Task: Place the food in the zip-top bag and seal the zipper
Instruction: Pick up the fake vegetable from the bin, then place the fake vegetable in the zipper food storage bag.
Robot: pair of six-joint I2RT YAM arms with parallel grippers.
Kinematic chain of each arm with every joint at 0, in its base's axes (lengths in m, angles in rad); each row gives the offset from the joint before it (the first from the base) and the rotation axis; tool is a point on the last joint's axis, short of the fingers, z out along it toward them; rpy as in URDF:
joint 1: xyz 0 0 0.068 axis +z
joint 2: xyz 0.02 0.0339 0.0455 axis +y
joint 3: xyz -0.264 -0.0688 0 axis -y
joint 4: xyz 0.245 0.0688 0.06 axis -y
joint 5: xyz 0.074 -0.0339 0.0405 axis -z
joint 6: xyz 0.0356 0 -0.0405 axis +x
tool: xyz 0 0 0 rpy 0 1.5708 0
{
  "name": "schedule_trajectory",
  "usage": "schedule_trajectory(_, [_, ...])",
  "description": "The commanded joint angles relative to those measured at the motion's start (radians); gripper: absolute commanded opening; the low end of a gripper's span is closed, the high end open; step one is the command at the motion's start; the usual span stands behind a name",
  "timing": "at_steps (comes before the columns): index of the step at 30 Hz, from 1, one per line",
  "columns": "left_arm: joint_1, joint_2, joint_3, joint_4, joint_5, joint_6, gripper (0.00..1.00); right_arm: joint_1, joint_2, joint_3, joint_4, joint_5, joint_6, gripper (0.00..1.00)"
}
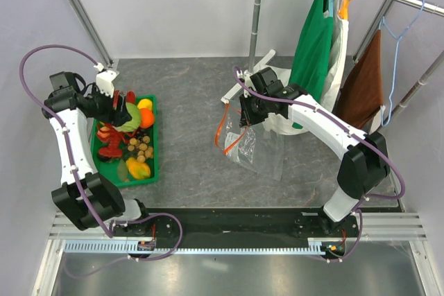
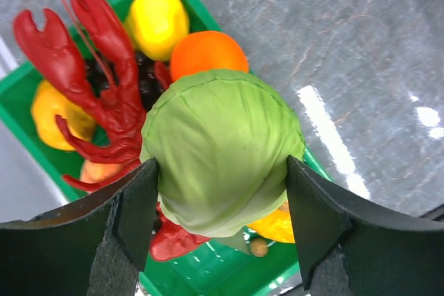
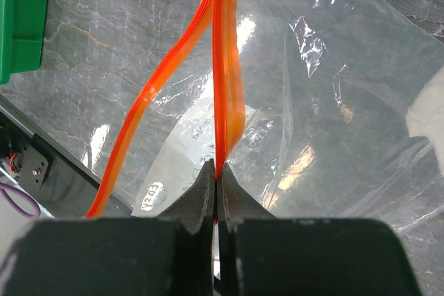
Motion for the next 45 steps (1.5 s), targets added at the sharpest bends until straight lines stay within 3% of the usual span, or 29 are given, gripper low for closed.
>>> schedule_trajectory(1, [0.003, -0.011, 0.029, -0.036, 0.073, -0.051, 0.7, 0.005, -0.016, 0.033, 0.009, -0.017, -0.01, 0.0])
schedule_trajectory(9, [0.0, -0.036, 0.031, -0.087, 0.228, -0.13, 0.66, 0.006, -0.014, 0.025, 0.014, -0.025, -0.002, 0.0])
schedule_trajectory(16, [-0.023, -0.025, 0.02, -0.067, 0.28, -0.203, 0.63, 0.006, -0.003, 0.039, 0.017, -0.031, 0.001, 0.0])
schedule_trajectory(19, [-0.09, -0.056, 0.005, -0.05, 0.332, -0.254, 0.63, 0.006, 0.003, 0.036, 0.022, -0.06, 0.004, 0.0])
schedule_trajectory(21, [-0.197, -0.083, -0.027, 0.005, 0.338, -0.329, 0.63, 0.006, 0.007, 0.034, 0.026, -0.073, 0.007, 0.0])
schedule_trajectory(26, [-0.473, -0.143, -0.135, 0.302, 0.326, -0.609, 0.63, 0.006, 0.007, 0.042, 0.026, -0.07, 0.007, 0.0])
schedule_trajectory(32, [-0.691, -0.11, -0.251, 0.58, 0.338, -0.886, 0.63, 0.005, -0.002, 0.039, 0.023, -0.094, 0.01, 0.0])
schedule_trajectory(39, [-0.802, 0.004, -0.322, 0.82, 0.213, -1.093, 0.63, 0.006, -0.015, 0.048, 0.026, -0.116, 0.016, 0.0])
schedule_trajectory(45, [-0.833, 0.073, -0.328, 0.8, 0.01, -1.061, 0.63, 0.003, -0.032, 0.05, 0.029, -0.125, 0.024, 0.0])
